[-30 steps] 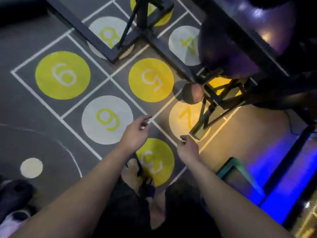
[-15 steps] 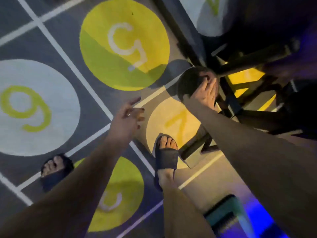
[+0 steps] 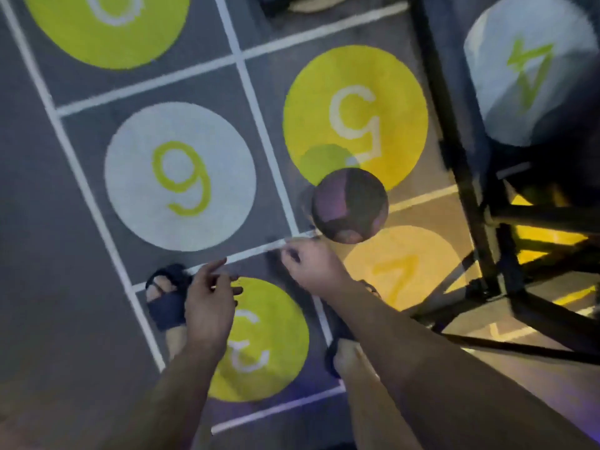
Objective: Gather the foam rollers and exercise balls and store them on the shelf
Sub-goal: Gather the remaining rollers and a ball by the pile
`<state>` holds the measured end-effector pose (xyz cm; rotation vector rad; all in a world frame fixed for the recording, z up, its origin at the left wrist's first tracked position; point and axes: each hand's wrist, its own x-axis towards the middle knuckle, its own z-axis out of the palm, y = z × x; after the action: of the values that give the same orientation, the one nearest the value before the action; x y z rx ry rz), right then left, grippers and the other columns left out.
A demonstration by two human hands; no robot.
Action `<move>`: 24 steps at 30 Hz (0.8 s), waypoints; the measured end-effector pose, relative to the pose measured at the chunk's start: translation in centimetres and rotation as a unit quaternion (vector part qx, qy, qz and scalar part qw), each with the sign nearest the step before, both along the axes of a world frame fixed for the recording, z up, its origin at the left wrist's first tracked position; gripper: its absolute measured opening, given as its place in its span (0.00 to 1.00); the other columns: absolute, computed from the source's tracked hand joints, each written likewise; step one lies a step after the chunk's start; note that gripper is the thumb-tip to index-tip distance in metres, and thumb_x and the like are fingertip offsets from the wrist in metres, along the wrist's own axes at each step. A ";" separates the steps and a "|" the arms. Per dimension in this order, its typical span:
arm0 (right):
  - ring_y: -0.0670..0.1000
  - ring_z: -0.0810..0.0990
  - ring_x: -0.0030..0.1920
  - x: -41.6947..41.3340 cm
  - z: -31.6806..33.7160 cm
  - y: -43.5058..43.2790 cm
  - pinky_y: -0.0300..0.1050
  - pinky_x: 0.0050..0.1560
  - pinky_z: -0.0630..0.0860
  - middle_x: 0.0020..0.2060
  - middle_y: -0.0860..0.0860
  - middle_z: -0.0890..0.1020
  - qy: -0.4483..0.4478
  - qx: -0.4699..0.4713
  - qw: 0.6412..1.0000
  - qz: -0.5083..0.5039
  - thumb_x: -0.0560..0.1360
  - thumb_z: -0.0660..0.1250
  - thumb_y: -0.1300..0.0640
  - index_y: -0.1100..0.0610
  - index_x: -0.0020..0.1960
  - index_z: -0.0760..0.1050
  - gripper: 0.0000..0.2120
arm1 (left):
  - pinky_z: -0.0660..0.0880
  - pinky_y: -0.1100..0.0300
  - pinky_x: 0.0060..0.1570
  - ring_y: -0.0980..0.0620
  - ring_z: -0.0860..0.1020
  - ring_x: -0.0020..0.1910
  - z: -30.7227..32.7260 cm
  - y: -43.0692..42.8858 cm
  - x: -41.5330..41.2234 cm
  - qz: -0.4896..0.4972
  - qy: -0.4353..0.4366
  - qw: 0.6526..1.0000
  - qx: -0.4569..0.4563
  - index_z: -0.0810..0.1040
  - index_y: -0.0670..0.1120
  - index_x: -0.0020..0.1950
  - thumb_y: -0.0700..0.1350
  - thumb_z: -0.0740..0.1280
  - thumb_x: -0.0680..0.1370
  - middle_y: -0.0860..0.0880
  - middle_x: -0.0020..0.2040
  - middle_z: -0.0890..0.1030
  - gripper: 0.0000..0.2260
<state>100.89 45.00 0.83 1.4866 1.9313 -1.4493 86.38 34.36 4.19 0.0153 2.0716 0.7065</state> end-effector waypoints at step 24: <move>0.58 0.75 0.67 -55.2 14.9 13.9 0.45 0.66 0.67 0.67 0.57 0.78 -0.089 -0.018 0.993 0.073 0.81 0.61 0.56 0.56 0.72 0.71 0.20 | 0.73 0.71 0.43 0.59 0.78 0.46 14.7 2.4 -52.8 0.042 0.083 0.996 0.012 0.78 0.50 0.64 0.37 0.63 0.82 0.49 0.53 0.81 0.14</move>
<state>45.67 58.90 15.77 1.3768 1.8548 -1.2378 33.54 36.71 18.89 0.0000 2.2332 0.8053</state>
